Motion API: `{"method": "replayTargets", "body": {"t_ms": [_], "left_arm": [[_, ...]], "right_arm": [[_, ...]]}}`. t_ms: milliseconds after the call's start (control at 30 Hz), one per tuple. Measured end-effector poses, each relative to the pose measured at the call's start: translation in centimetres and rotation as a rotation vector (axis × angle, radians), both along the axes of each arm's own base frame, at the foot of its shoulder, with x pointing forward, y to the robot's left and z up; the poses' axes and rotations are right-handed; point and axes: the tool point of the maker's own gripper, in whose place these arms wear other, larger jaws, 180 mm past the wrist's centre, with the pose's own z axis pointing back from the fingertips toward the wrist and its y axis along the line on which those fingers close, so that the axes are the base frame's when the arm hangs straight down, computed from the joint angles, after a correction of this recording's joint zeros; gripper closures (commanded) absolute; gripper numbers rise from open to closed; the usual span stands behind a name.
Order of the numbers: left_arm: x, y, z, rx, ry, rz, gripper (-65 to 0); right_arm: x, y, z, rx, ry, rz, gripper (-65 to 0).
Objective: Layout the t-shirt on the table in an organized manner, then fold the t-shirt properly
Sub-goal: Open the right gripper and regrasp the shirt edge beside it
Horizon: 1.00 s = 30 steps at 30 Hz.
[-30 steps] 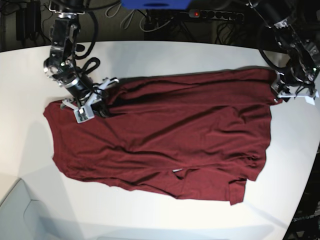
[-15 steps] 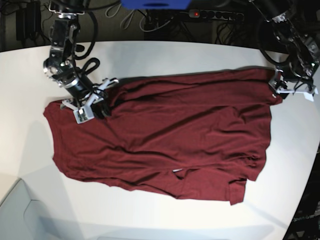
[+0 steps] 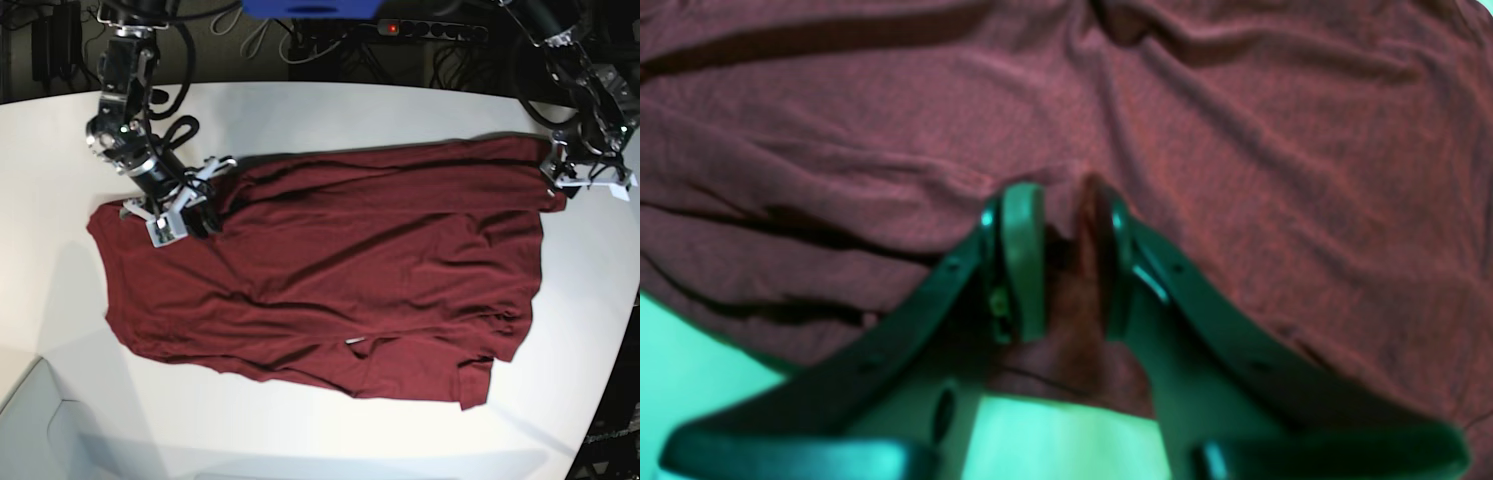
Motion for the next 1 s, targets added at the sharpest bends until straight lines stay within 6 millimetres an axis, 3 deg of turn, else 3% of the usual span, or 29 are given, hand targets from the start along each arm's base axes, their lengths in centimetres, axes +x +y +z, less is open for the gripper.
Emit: {"method": "replayTargets", "body": {"t_ms": [200,400,567,700,833,1000], "left_arm": [[1.3,-0.7,0.0,0.066,-0.014,-0.06,-38.5],[1.7,-1.6,-0.6,0.066,-0.023,-0.089,-20.2],[1.6,-1.5,-0.8,0.059,-0.019,-0.083,-18.0],[1.5,-1.5,-0.8,0.059,-0.018,-0.084,-17.7],[1.4,-1.4,-0.9,0.063,-0.029,-0.082,-17.2],[1.2,-1.6,-0.9,0.059,-0.025,-0.084,0.0]], "right_arm": [[-0.2,-0.1,-0.2,-0.001,0.006,-0.002,-14.8],[-1.8,-0.4,0.4,-0.034,-0.001,0.009,-15.9],[-2.7,-0.1,2.4,-0.048,-0.056,0.021,-25.6],[-4.4,-0.1,2.0,-0.063,-0.027,0.025,-36.3],[-5.0,0.1,2.1,-0.069,-0.024,0.035,-42.9],[-6.4,2.9,1.8,-0.044,-0.005,0.108,-43.4]]}}
